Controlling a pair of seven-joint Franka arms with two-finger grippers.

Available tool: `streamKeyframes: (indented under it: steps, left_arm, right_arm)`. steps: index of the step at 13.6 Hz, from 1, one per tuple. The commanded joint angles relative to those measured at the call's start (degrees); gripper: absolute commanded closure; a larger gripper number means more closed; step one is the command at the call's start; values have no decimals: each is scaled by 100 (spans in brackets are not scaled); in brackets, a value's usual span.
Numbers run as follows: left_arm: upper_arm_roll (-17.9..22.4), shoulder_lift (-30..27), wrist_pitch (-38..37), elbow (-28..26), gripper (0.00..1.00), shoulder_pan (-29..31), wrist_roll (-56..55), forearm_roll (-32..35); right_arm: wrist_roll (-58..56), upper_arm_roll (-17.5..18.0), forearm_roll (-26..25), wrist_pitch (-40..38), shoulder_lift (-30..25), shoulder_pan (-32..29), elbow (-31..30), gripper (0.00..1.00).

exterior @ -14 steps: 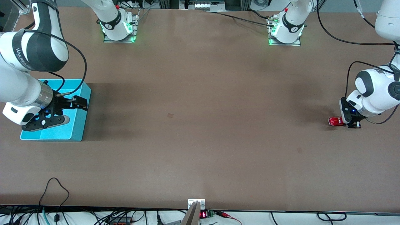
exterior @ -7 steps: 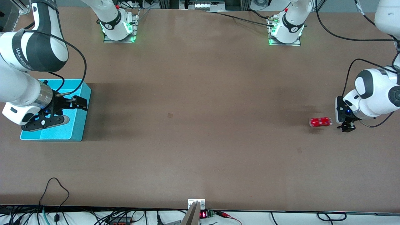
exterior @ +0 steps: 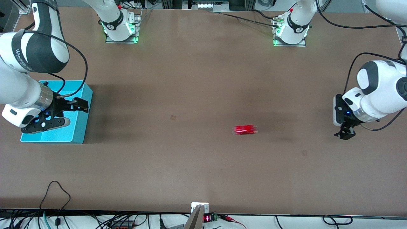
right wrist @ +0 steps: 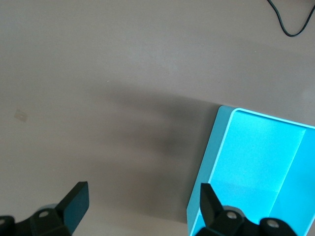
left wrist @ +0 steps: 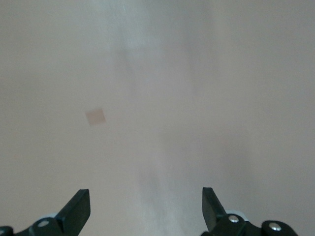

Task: Wind red beetle toy and store in blue box
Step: 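Release the red car so it rolls toward the blue box, then move the right gripper to the car while the left gripper withdraws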

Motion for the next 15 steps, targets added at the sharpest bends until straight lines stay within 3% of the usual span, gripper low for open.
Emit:
streamKeyframes:
  steps: [1, 6, 10, 13, 15]
  left_arm:
    - [23, -95, -77, 17, 0, -238, -885, -198]
    - [14, -245, -7, 35, 0, -572, -4870, -198]
    - [14, -245, -16, 412, 0, -696, -8468, -171]
    - [66, -288, -182, 746, 0, -705, -9115, -172]
    - [171, -350, -821, 1236, 0, -705, -9351, -189]
  right_arm:
    - [50, 13, -68, -56, -21, -17, 25, 0]
    - [41, 13, -68, -56, -21, -26, 25, 0]
    - [-38, -14, -68, -64, -21, -122, 25, 0]
    - [-20, -14, -25, -204, -12, -210, 8, 0]
    - [-20, -14, 2, -214, -12, -236, 8, 0]
